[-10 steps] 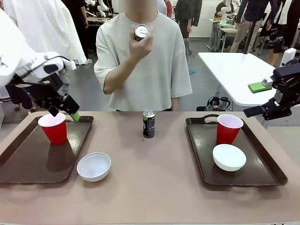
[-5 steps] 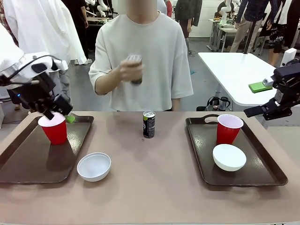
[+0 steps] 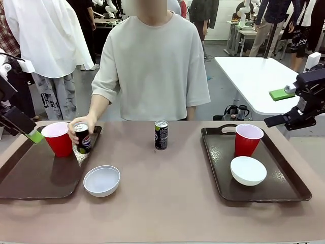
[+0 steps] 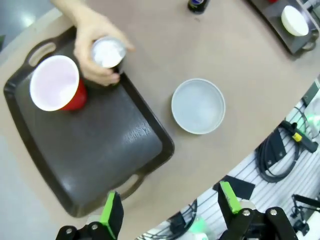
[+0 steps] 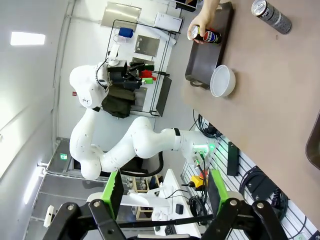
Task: Prepare tableware on both trays.
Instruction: Pick up a Picnic Bowl from the table and place it on a Handle tray.
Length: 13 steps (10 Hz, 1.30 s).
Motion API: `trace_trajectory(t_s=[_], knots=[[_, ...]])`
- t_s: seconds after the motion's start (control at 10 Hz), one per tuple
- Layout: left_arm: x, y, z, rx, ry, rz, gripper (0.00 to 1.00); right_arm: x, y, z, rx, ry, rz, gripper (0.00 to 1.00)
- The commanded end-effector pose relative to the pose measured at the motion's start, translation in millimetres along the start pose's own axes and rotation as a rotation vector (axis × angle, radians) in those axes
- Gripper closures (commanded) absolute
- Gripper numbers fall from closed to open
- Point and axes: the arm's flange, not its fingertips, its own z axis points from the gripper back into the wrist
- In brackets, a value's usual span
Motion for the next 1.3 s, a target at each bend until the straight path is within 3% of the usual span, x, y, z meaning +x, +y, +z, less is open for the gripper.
trace_trajectory(t_s=[0.0,0.3,0.7,1.2], knots=[[-12,2,-42,0.016,0.007,0.024,0.00,4,2,-1,0.025,-0.008,0.021,0.12],[5,-1,-52,0.028,0.020,0.052,0.00,4,2,-1,0.025,-0.008,0.021,0.12],[61,-18,-126,0.123,0.064,0.200,0.00,4,2,-1,0.025,-0.008,0.021,0.12],[80,-43,-185,0.100,0.180,0.219,0.00,4,2,-1,0.025,-0.008,0.021,0.12]])
